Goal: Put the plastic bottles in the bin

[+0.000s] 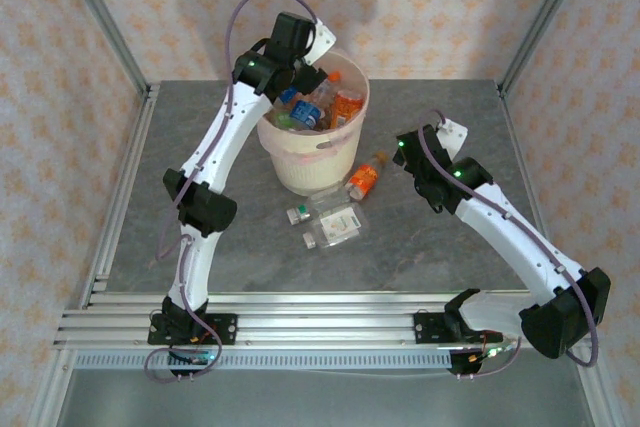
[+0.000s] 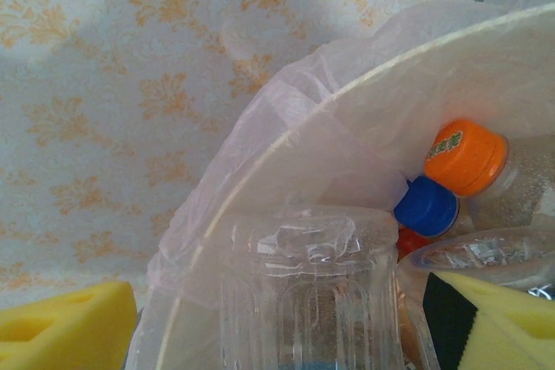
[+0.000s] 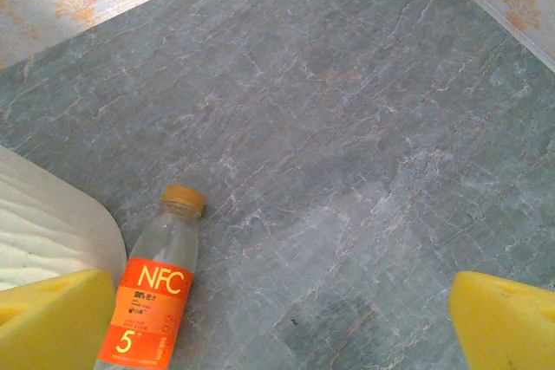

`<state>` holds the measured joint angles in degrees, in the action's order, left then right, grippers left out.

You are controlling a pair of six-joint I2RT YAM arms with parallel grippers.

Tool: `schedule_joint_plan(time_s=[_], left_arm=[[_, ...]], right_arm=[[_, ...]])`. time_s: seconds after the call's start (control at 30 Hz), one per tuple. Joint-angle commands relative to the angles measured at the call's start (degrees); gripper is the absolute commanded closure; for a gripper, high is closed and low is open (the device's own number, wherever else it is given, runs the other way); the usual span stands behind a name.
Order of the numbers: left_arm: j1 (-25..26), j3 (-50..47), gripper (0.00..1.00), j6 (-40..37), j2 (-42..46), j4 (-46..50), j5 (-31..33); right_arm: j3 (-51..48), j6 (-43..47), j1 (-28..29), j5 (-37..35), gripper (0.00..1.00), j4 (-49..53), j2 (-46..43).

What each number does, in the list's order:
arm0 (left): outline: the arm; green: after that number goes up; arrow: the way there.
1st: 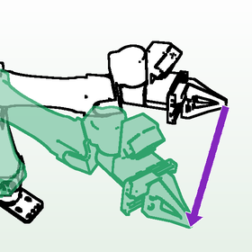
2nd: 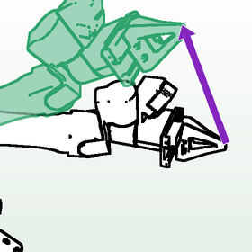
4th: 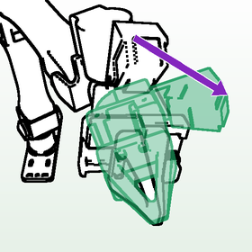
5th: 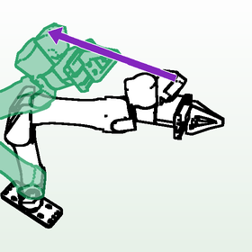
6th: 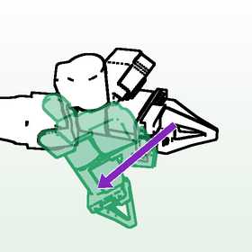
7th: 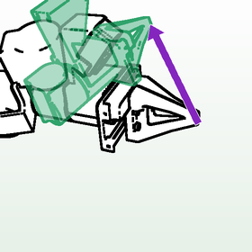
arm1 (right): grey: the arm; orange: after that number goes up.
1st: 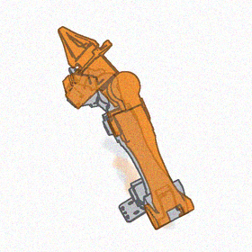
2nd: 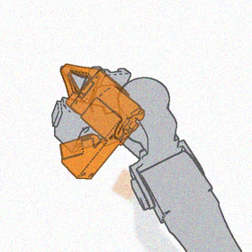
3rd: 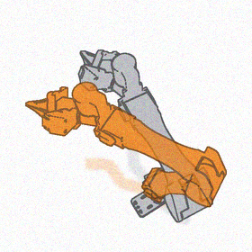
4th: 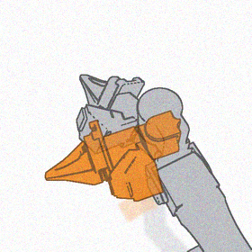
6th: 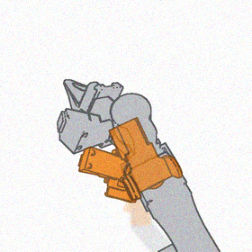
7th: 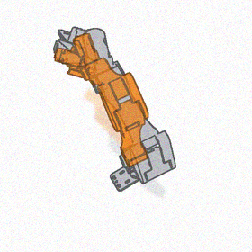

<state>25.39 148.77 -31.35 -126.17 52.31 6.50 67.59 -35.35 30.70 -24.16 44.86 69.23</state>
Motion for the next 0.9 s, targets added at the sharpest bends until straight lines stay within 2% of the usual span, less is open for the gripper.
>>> schedule_joint_plan(time_s=[0.0, 0.07, 0.2, 0.47, 0.7, 0.77, 0.83, 0.87], left_arm=[[0.5, 1.3, 0.13, 1.7, 2.4, -0.4, 0.9], [0.5, 1.3, 0.16, 3.2, 3.0, -1.0, 0.5], [0.5, 1.3, 0.29, 5.8, 3.6, -2.2, 0.8], [0.5, 1.5, 0.29, 13.3, 6.8, -3.5, 2.3], [0.5, -3.1, 0.20, 21.5, 16.0, -5.4, 2.8], [0.5, -8.0, 0.13, 24.0, 20.8, -6.9, 3.5], [0.5, -13.9, 0.01, 26.0, 25.3, -9.1, 4.8], [0.5, -17.5, 0.00, 27.0, 28.0, -10.5, 5.8]], right_arm=[[-0.7, -0.4, -0.2, -0.5, 0.01, -0.3, -1.0], [-0.7, -0.4, -0.2, -0.4, 0.01, -0.1, -1.1], [-0.7, -0.4, -0.3, -0.5, 0.01, 0.0, -1.1], [-0.8, -0.1, -0.3, -0.1, 0.01, 0.2, -1.1], [-1.3, -0.1, -0.3, 2.8, 0.01, -0.9, -0.6], [-1.3, -0.4, -0.6, 4.7, 0.01, -1.6, -0.1], [-1.0, -0.5, -1.3, 7.2, 0.01, -1.9, 0.7], [-0.9, -0.5, -1.6, 8.3, 0.01, -2.2, 1.0]])
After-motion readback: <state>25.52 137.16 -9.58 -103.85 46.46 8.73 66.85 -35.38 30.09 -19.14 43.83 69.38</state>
